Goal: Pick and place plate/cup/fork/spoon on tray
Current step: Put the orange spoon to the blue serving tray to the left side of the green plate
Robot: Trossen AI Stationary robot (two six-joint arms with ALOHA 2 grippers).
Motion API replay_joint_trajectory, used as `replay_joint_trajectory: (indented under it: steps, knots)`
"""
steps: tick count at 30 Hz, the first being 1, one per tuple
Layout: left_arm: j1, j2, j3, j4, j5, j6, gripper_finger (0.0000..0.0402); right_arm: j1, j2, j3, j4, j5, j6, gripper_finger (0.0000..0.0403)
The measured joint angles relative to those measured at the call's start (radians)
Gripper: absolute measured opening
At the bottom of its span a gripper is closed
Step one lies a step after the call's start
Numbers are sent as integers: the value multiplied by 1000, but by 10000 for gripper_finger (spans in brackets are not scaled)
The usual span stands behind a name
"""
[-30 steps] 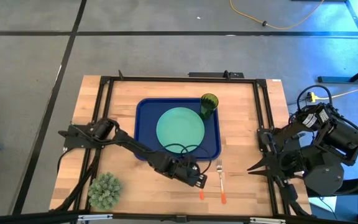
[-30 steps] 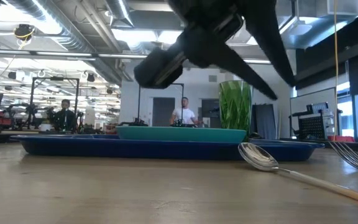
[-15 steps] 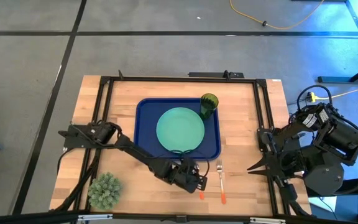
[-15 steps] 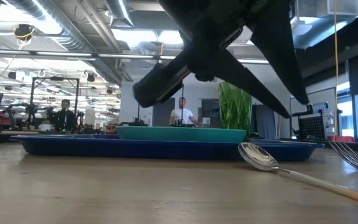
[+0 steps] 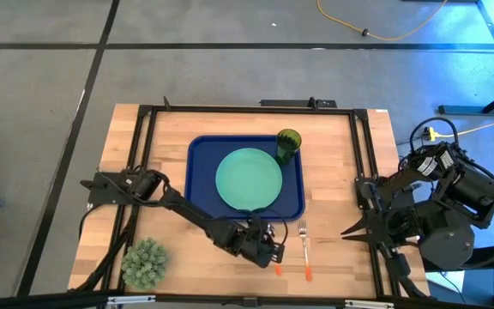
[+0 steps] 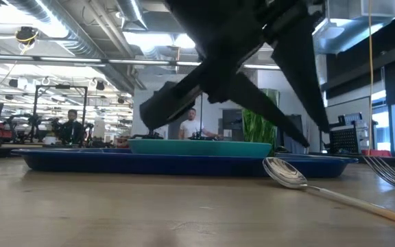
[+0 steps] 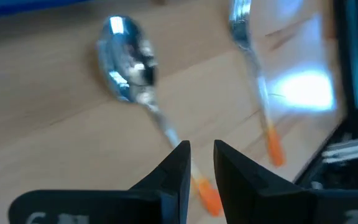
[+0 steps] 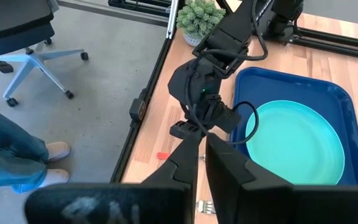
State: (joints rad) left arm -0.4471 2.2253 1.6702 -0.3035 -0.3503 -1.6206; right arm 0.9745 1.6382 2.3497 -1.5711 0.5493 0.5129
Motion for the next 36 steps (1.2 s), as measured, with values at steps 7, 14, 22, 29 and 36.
replay_joint_trajectory:
  steps: [7, 14, 22, 29, 36]
  knots:
    - [18, 14, -1, -33, -10, 36, 63, 0, 0, 0, 0, 0, -2, 34]
    - [43, 12, 1, -83, -6, 112, 63, 0, 0, 0, 0, -1, -2, 34]
    - [68, 12, 1, -151, -3, 114, 63, 0, 0, 0, 0, -5, 0, 34]
    - [68, 12, 1, -161, -6, 138, 63, 0, 0, 0, 0, -27, 1, 34]
    - [79, 12, 1, -161, -3, 165, 63, 0, 0, 0, 0, -27, 1, 34]
